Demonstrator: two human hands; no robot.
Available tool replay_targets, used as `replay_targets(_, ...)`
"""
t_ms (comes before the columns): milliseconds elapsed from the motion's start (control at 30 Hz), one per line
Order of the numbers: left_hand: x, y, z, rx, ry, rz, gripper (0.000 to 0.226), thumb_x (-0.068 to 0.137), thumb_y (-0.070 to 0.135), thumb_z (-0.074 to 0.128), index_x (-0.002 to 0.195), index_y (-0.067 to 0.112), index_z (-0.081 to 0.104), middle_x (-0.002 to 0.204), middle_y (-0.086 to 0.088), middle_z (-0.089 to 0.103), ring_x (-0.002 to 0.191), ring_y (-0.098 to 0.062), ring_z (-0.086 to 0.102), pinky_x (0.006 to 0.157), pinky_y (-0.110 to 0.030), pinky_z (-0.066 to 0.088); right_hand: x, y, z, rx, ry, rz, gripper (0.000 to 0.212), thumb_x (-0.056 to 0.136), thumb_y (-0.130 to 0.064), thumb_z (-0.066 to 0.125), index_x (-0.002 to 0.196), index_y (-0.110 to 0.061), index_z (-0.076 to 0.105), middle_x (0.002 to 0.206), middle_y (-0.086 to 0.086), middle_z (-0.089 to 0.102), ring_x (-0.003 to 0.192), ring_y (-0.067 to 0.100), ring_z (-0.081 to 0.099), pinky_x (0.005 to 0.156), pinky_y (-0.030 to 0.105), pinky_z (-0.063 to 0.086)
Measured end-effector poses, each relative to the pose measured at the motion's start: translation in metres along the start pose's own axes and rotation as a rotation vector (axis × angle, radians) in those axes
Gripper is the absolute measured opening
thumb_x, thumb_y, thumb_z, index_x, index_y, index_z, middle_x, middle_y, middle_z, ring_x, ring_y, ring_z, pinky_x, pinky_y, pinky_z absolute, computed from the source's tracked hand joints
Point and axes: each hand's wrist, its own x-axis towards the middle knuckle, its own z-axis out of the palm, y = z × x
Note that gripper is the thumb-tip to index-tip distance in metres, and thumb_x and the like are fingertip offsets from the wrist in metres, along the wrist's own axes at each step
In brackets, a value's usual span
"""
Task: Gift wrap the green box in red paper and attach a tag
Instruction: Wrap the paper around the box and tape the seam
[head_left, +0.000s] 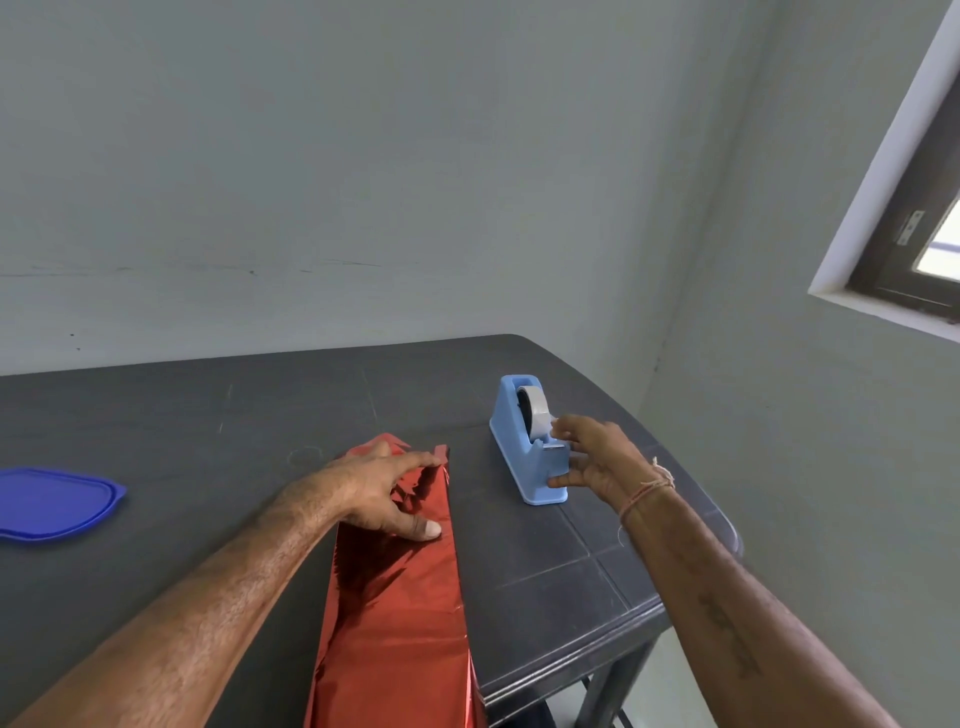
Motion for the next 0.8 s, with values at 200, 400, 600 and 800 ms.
replay_targets(200, 0.0, -0.001, 0.001, -0.017, 0.003, 0.015, 0.136, 0.026, 0.1, 0.05, 0.152, 0.06, 0.02, 0.14, 0.003, 0.035, 0.137, -0.024, 0.039, 0.112, -0.044, 0.043, 0.002, 0.012, -0.001, 0.04, 0.013, -0.037, 0.026, 0.095, -0.018, 0.069, 0.113, 0.0, 0.064, 0.115, 0.014, 0.06, 0.114, 0.037, 0.064, 0.088, 0.053, 0.061)
replay_targets(400, -0.003, 0.001, 0.001, -0.011, 0.015, 0.025, 0.132, 0.03, 0.096, 0.05, 0.153, 0.058, 0.02, 0.14, 0.002, 0.034, 0.139, -0.024, 0.036, 0.114, -0.044, 0.04, 0.006, 0.023, -0.003, 0.142, 0.022, -0.054, 0.04, 0.087, -0.015, 0.074, 0.121, 0.003, 0.063, 0.128, 0.019, 0.059, 0.114, 0.037, 0.065, 0.082, 0.055, 0.062)
replay_targets(600, 0.003, -0.005, 0.004, -0.051, 0.006, 0.021, 0.14, 0.018, 0.106, 0.049, 0.149, 0.064, 0.021, 0.139, 0.003, 0.035, 0.141, -0.025, 0.037, 0.115, -0.05, 0.04, 0.001, 0.032, -0.001, 0.132, 0.039, -0.083, 0.009, 0.088, -0.009, 0.071, 0.091, -0.001, 0.068, 0.129, 0.02, 0.059, 0.117, 0.038, 0.061, 0.088, 0.059, 0.06)
replay_targets(800, 0.004, -0.005, 0.005, -0.051, 0.01, 0.012, 0.142, 0.016, 0.107, 0.047, 0.149, 0.064, 0.021, 0.14, 0.001, 0.034, 0.142, -0.028, 0.035, 0.116, -0.052, 0.038, 0.001, 0.037, -0.002, 0.151, 0.044, -0.072, 0.018, 0.087, -0.009, 0.074, 0.099, 0.003, 0.068, 0.13, 0.018, 0.058, 0.117, 0.037, 0.061, 0.085, 0.056, 0.062)
